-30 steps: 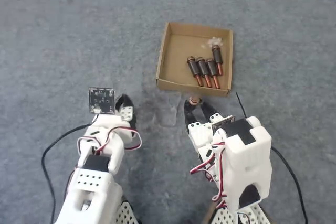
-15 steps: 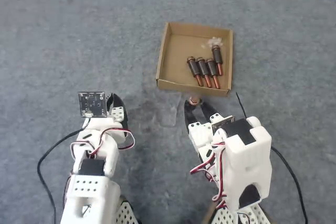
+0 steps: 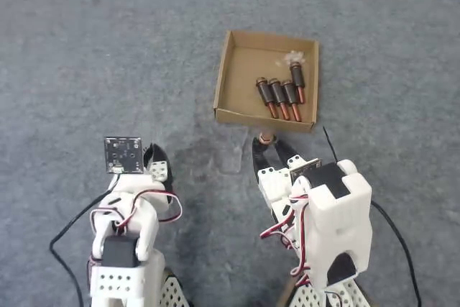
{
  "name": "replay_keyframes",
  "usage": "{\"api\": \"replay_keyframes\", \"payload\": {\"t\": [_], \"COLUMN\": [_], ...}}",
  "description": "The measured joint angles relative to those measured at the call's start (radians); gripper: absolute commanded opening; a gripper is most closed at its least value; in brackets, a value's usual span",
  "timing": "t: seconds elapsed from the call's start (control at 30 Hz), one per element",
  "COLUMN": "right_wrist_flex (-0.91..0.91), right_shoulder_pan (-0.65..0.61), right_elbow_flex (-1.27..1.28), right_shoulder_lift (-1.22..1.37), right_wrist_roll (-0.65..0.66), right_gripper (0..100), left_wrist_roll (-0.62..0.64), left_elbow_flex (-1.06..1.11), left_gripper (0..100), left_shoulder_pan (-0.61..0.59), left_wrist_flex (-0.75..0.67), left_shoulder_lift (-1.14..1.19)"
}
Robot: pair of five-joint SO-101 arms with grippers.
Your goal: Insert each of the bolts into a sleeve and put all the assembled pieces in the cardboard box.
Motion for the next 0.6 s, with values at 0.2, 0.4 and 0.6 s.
{"api": "replay_keyframes", "payload": {"t": [0.2, 0.4, 0.6], "right_wrist_flex": [0.000, 0.017, 0.206], "right_shoulder_pan": [0.000, 0.044, 0.058], "right_elbow_flex": [0.000, 0.040, 0.081], "right_shoulder_lift": [0.000, -0.101, -0.272], "right_wrist_roll": [0.000, 0.000, 0.000], "right_gripper": [0.6, 0.6, 0.6], "left_wrist_roll": [0.000, 0.000, 0.000], "left_elbow_flex": [0.000, 0.000, 0.000], "left_gripper": [1, 1, 1], "left_shoulder_pan": [0.000, 0.000, 0.005], "left_wrist_flex": [0.135, 0.173, 0.264], "left_shoulder_lift": [-0.002, -0.002, -0.002]}}
